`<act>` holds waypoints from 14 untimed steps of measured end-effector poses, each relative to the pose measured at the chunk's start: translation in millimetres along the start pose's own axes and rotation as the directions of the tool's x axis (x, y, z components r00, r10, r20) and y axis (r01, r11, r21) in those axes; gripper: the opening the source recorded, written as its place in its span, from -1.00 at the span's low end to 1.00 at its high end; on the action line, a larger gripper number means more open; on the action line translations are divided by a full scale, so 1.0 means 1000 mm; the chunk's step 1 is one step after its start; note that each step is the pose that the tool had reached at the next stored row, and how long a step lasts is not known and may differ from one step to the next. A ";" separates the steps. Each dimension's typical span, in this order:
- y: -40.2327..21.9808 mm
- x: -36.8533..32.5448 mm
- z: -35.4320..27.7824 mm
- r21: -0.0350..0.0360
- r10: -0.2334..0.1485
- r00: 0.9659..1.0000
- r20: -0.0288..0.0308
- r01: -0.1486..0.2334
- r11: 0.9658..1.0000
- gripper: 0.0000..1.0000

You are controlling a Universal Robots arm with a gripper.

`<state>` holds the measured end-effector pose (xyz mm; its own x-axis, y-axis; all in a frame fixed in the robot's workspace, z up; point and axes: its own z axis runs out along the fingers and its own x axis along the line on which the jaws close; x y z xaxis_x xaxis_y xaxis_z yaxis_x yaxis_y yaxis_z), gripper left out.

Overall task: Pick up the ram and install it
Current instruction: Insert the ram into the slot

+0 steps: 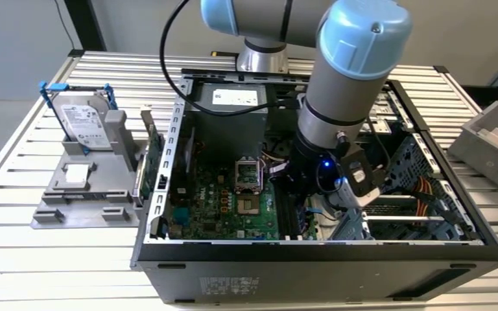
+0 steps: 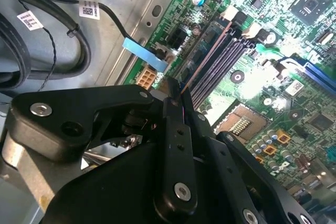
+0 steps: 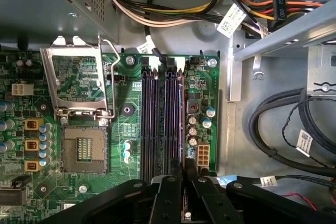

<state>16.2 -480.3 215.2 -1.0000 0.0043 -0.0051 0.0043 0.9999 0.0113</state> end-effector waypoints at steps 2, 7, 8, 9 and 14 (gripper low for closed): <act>0.0000 0.0003 0.0000 0.000 0.000 1.000 0.000 0.000 1.000 -1.00; 0.0010 0.0004 0.0001 0.000 0.000 1.000 0.000 0.000 1.000 -1.00; 0.0010 0.0002 0.0001 0.000 0.000 1.000 0.000 0.000 1.000 -1.00; 0.0010 -0.0007 0.0000 0.000 0.000 1.000 -0.002 0.000 1.000 -1.00; 0.0010 -0.0018 0.0001 0.000 0.005 1.000 -0.005 -0.005 1.000 -1.00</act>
<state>18.0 -479.3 215.1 -1.0000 0.0088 -0.0005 0.0088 0.9999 0.0111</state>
